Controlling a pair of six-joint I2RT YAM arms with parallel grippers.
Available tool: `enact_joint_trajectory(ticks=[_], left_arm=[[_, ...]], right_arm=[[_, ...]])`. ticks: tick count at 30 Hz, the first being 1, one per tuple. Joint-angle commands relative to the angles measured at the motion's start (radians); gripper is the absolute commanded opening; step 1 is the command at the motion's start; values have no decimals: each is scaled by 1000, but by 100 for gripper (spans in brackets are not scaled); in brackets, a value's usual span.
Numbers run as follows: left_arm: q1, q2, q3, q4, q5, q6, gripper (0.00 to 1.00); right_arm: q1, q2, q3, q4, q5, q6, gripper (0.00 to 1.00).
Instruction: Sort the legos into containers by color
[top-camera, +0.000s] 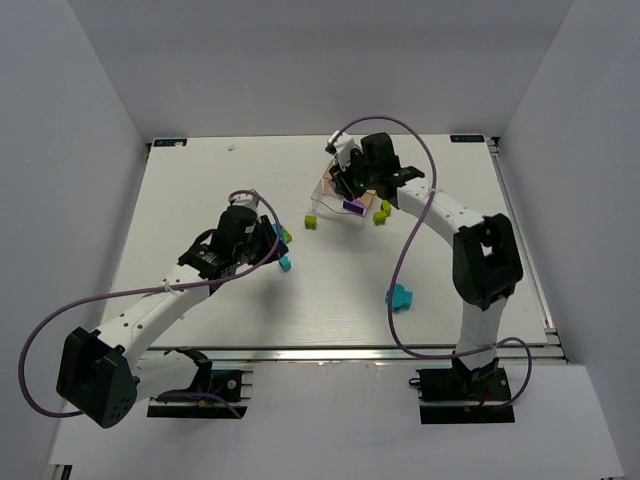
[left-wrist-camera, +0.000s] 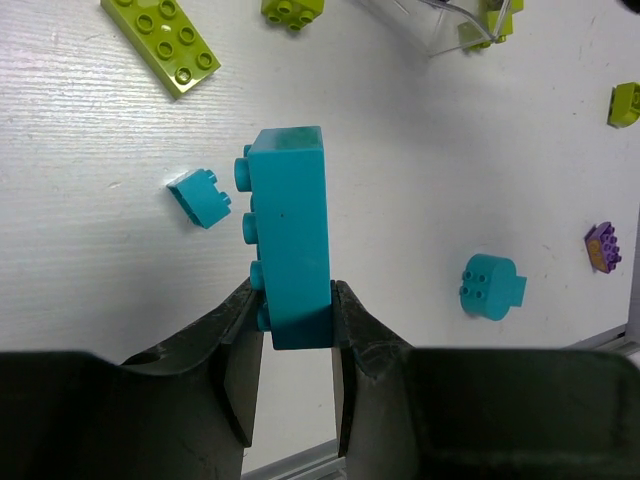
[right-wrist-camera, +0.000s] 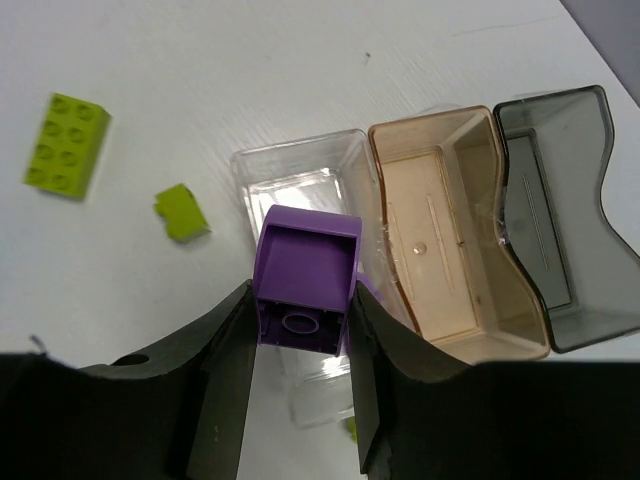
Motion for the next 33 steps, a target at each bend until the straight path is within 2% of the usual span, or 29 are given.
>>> enact_joint_trajectory(ticks=[1,9,12,13,16,19,24,25,27,28,31,33], left_arm=[[1,-39,42,35,13,-28,0],[1,-39,49,70,15,-60,0],[1,-30,59,78,48,-63,0],[1,-21,67,82,56,-64,0],[1,-2,85,91,68,-61,0],[1,25,99,102,79,-58,0],[1,88,147,122,111,-58,0],[1,104,157,127,119,-58,0],[1,139,199,136,142,-60,0],[1,178,213,143,153,-66,0],[1,273,279,177,194,-103,0],[1,327,341,200,206,-147,0]], right_arm=[[-6,76,67,46,86,-111,0],[-6,169,152,26,52,-101,24],[-6,186,158,20,34,-94,42],[-8,191,165,11,20,-91,55],[-9,198,175,-8,-12,-78,72],[-14,203,182,-18,-38,-61,79],[-66,179,210,-66,-136,-10,79],[-83,165,210,-70,-215,-6,76],[-150,110,190,-63,-303,23,66],[-199,88,173,-31,-386,65,47],[-256,4,100,6,-461,100,26],[-296,-58,42,3,-491,90,27]])
